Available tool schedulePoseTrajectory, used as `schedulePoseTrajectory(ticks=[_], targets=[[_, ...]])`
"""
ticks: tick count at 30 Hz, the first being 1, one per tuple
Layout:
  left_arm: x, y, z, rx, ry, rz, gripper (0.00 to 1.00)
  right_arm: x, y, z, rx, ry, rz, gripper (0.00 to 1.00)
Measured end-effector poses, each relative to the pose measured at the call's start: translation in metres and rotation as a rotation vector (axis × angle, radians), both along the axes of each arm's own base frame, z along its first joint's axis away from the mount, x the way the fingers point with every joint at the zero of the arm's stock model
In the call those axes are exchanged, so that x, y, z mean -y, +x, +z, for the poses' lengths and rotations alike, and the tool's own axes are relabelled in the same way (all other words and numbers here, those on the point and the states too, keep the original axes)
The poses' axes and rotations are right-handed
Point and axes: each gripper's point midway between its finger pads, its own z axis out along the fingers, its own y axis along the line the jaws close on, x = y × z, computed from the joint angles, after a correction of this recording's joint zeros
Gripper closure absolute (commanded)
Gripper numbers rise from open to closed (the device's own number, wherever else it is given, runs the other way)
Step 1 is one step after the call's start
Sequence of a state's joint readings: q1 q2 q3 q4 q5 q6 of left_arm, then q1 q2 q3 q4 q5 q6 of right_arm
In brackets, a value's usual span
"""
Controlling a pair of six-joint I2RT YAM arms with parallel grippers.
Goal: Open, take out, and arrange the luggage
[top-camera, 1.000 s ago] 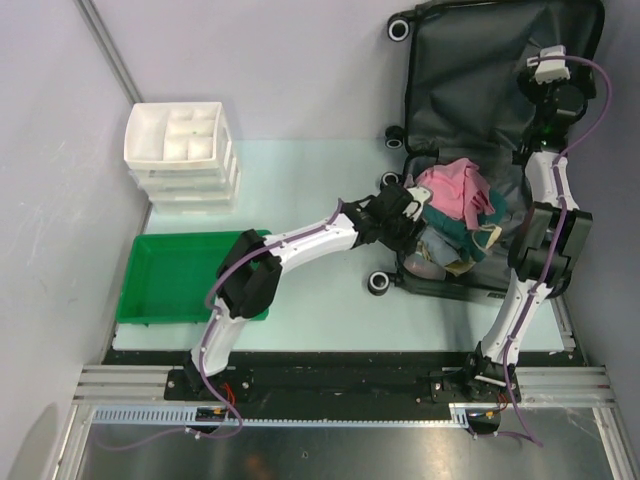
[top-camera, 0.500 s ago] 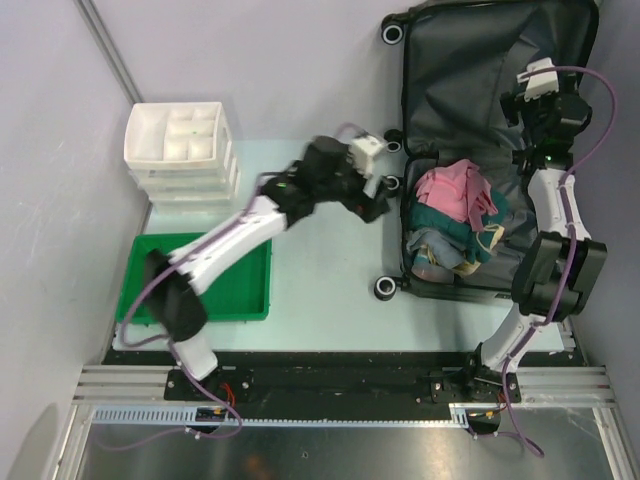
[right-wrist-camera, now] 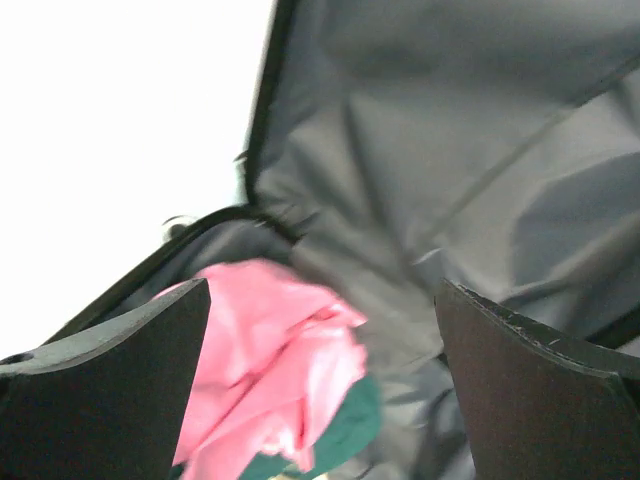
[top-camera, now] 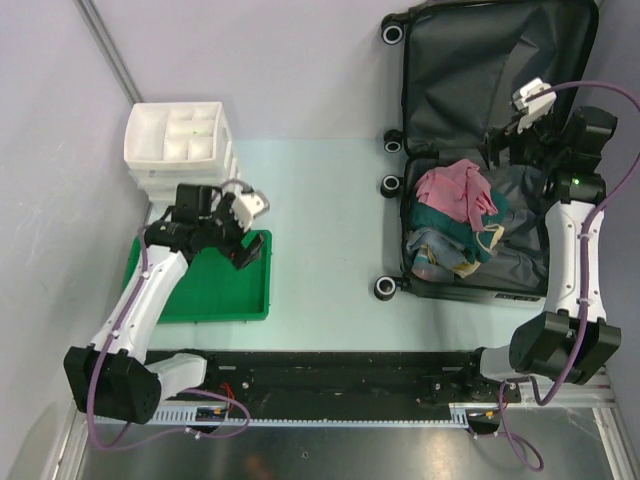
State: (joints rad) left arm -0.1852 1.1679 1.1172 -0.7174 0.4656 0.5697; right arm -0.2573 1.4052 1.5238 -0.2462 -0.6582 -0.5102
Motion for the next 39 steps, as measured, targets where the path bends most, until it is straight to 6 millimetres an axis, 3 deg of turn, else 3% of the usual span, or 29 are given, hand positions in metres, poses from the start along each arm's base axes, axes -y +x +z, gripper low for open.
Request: schedulePoseTrajectory(ticks=[3, 7, 10, 14, 20, 26, 31, 33, 35, 39], targets=[[-0.032, -0.021, -0.05, -0.079, 0.165, -0.043, 0.08, -0.016, -0.025, -0.022, -0.116, 0.026, 0.069, 0.0], [-0.058, -0.029, -0.09, -0.164, 0.323, -0.117, 0.1, -0.021, -0.052, -0.059, -0.275, 0.047, 0.108, 0.0], [-0.064, -0.026, -0.116, -0.235, 0.376, -0.175, 0.14, -0.014, -0.068, -0.083, -0.38, 0.061, 0.095, 0.0], [-0.055, -0.027, -0.144, -0.335, 0.385, -0.237, 0.18, 0.002, -0.087, -0.104, -0.476, 0.072, 0.059, 0.01], [0.002, -0.022, -0.161, -0.395, 0.363, -0.361, 0.19, 0.015, -0.099, -0.133, -0.61, 0.111, 0.024, 0.06], [0.085, -0.005, -0.157, -0.36, 0.32, -0.453, 0.2, 0.011, -0.097, -0.156, -0.699, 0.135, 0.02, 0.11], [0.158, 0.016, -0.136, -0.282, 0.247, -0.508, 0.17, -0.013, -0.084, -0.164, -0.704, 0.089, 0.024, 0.18], [0.178, 0.019, -0.125, -0.253, 0.22, -0.522, 0.09, -0.025, -0.078, -0.167, -0.703, 0.071, 0.024, 0.22], [0.193, 0.019, -0.112, -0.23, 0.185, -0.531, 0.01, -0.036, -0.069, -0.171, -0.696, 0.045, 0.019, 0.23], [0.204, 0.017, -0.094, -0.223, 0.126, -0.522, 0.0, -0.048, -0.052, -0.18, -0.682, 0.008, -0.027, 0.2]])
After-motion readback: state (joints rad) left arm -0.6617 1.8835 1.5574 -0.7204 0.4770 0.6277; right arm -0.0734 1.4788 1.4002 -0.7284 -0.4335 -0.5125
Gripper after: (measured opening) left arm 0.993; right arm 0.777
